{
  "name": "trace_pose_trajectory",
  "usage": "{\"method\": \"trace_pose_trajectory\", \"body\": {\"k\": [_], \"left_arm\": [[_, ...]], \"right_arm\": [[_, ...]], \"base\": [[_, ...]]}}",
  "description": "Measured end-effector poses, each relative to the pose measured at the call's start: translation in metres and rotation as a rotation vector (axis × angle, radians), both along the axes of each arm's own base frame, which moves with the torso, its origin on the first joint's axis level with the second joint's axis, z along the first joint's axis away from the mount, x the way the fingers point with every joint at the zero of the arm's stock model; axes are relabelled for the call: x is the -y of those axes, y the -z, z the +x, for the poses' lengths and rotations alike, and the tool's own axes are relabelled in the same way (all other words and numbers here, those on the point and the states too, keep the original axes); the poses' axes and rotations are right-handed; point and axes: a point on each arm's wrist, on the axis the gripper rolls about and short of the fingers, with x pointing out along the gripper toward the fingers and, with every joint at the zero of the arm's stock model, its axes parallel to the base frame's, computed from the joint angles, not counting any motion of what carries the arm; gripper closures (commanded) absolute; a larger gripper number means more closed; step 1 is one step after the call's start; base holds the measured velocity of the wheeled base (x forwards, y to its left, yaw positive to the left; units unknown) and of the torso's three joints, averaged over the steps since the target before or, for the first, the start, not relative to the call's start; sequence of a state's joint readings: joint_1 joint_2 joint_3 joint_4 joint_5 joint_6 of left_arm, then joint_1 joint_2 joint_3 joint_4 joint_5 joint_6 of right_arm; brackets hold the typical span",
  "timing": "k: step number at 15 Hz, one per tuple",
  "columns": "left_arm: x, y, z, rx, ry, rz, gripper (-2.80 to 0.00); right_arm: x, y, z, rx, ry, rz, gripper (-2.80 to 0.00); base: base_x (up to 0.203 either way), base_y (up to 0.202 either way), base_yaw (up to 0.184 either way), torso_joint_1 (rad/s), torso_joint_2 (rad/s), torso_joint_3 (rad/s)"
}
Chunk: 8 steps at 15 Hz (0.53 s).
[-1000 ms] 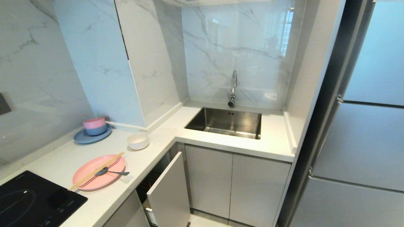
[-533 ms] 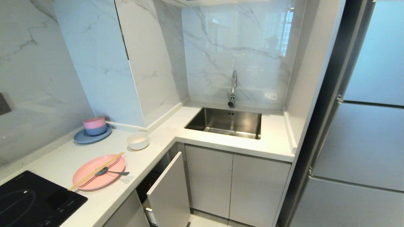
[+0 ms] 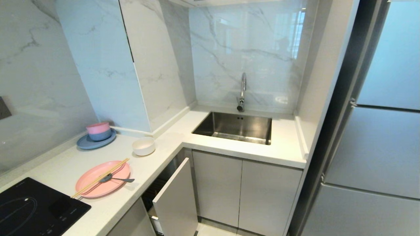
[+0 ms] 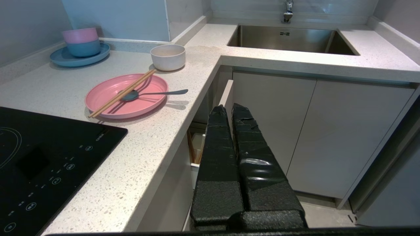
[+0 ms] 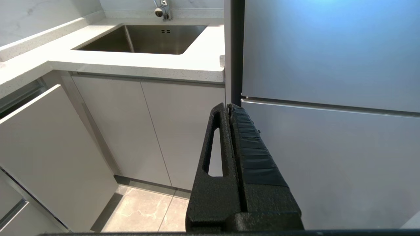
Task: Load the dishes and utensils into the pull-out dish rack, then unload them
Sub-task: Open the cupboard
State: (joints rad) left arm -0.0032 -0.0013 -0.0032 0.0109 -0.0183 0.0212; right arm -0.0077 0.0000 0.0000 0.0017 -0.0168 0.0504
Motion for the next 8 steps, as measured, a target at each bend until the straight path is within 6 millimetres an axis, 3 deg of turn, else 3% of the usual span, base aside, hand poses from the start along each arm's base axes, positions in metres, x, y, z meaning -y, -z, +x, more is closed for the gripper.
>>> {"method": "trace_pose_trajectory", "body": {"k": [2,8], "left_arm": [[0.0000,-0.0001,0.0000,0.001,0.000,0.000,0.00],[0.0000,0.0000,0.0000,0.000,0.000,0.000,0.00]], "right_arm": [[0.0000,0.0000,0.0000,0.000,0.000,0.000,0.00],[0.0001,0.0000,0.0000,0.000,-0.006,0.000,0.00]], "base": [[0.000,0.000,0.000,-0.039,0.07,0.044],[0.000,0.000,0.000,-0.137,0.31,0.164]]}}
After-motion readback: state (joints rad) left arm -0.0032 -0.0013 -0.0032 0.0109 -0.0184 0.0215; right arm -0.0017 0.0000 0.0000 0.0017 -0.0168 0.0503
